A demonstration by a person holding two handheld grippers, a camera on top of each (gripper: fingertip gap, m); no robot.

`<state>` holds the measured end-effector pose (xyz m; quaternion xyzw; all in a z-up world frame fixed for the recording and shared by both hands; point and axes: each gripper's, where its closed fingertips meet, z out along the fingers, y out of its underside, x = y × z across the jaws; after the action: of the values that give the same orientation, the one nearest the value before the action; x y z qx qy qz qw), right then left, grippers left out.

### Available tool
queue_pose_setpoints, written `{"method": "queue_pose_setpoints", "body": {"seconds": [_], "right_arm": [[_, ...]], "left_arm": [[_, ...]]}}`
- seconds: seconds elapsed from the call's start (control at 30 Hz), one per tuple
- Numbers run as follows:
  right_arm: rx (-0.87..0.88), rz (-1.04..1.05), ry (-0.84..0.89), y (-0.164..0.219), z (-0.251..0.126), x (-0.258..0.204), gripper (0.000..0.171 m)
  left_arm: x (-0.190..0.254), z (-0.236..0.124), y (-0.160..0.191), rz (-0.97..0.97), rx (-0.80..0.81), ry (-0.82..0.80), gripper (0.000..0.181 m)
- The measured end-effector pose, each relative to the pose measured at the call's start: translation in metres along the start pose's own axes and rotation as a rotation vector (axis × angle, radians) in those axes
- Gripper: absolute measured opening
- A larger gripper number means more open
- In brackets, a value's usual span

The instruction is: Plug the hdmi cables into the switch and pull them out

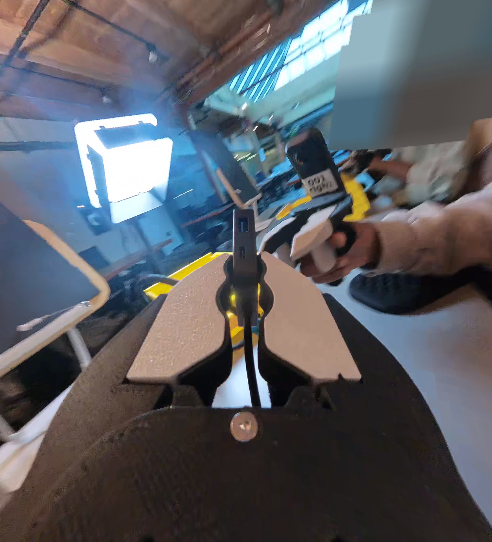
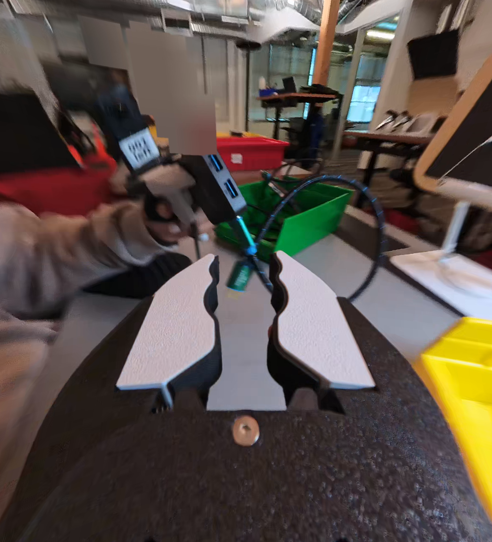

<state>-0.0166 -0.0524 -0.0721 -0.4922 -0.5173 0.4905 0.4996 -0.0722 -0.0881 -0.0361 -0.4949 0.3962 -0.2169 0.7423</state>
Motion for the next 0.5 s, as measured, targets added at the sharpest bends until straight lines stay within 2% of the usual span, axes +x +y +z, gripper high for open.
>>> {"method": "queue_pose_setpoints", "body": {"seconds": [0.07, 0.2, 0.4, 0.5], "right_arm": [[-0.065, -0.197, 0.044, 0.009, 0.002, -0.001, 0.037], [-0.132, -0.335, -0.022, 0.027, 0.017, -0.023, 0.040], [-0.212, -0.385, -0.083, 0.041, 0.017, -0.034, 0.013], [-0.306, -0.409, -0.020, 0.048, 0.008, -0.017, 0.010]], "left_arm": [[0.002, -0.005, -0.004, -0.096, 0.058, 0.062, 0.014], [0.021, -0.001, -0.008, -0.199, 0.104, 0.188, 0.014], [0.037, 0.004, 0.001, -0.201, 0.069, 0.270, 0.014], [0.036, 0.004, 0.027, -0.126, -0.061, 0.259, 0.014]]}}
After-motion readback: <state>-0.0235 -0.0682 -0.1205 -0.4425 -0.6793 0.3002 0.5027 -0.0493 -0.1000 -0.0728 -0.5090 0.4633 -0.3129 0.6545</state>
